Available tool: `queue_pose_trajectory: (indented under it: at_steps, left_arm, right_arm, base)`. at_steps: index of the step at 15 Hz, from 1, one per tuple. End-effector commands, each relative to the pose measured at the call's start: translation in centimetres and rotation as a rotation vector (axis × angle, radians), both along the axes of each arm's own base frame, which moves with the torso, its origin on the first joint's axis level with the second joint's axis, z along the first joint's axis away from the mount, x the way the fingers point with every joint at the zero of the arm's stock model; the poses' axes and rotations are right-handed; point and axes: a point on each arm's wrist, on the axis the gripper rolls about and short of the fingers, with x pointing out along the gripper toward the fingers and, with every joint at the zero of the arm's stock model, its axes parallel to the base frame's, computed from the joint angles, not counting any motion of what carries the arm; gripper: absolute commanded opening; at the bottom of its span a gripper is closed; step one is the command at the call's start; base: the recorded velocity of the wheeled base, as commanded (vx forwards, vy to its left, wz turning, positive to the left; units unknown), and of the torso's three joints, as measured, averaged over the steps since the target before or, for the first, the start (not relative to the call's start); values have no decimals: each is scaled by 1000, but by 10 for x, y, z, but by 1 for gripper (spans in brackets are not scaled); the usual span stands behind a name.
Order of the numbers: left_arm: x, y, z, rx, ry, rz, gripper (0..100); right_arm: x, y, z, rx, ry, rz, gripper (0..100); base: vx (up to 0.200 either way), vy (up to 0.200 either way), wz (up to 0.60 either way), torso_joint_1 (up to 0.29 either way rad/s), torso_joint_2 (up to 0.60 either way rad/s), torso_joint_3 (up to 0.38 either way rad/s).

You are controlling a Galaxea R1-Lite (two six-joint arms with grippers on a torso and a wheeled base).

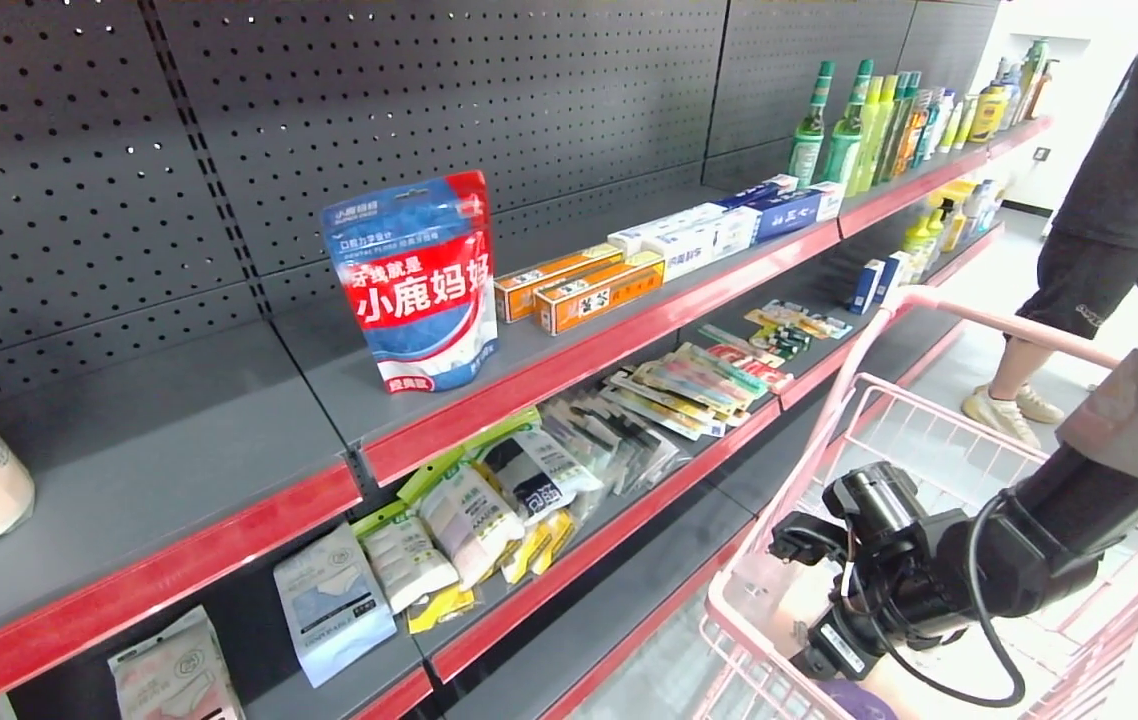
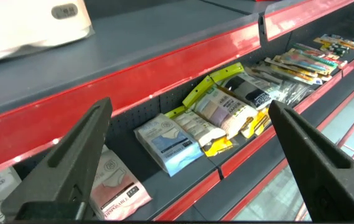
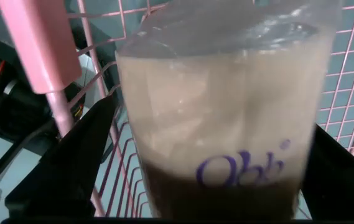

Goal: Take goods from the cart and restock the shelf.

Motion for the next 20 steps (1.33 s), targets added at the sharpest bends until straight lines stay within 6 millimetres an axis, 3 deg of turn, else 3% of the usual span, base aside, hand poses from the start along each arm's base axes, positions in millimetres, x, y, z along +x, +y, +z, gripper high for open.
queue_pose_trajectory:
  at_steps: [1,10,15,20]
  left_arm:
    - [0,0,0,0,-2,0,100]
    - [0,0,0,0,-4,0,100]
    - [0,0,0,0,-2,0,100]
    - [0,0,0,0,-2,0,100]
  right_arm:
    - [1,1,-1,-2,1,6,100]
    - [21,14,-9,-40,-21,110,100]
    - [17,14,-2,-57,11,114,100]
    - [17,14,-10,-62,35,108,100]
  base:
    - [0,0,0,-110,286,163]
    - [0,0,0,-11,27,16]
    - [0,0,0,0,0,0]
    - [0,0,0,0,0,0]
